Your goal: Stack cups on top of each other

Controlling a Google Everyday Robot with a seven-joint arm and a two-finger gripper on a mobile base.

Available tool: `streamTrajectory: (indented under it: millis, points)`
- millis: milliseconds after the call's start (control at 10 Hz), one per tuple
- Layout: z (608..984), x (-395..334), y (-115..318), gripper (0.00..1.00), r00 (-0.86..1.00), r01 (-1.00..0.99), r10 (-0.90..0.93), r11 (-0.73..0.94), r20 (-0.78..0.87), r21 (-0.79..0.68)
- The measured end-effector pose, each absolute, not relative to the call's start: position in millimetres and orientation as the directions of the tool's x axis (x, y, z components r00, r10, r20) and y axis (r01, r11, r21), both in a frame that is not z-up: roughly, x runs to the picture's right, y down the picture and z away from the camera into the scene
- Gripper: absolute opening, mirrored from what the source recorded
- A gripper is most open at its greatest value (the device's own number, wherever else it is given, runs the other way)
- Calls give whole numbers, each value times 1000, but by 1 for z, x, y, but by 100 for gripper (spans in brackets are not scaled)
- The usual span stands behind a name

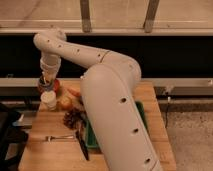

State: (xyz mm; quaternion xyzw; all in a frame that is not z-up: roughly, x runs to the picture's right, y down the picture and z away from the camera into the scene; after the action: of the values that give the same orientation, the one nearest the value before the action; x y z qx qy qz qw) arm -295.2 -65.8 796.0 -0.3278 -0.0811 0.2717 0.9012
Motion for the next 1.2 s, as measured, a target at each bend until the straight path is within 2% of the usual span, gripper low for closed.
streamTrajectory:
  millis: [300, 600, 1200]
  points:
    - [827, -314, -49, 0, 853, -403, 522, 619, -31, -673]
    - [840, -317, -37, 0, 857, -407, 511, 600, -61, -688]
    - [844, -309, -23, 0, 856, -422, 507, 572, -100, -703]
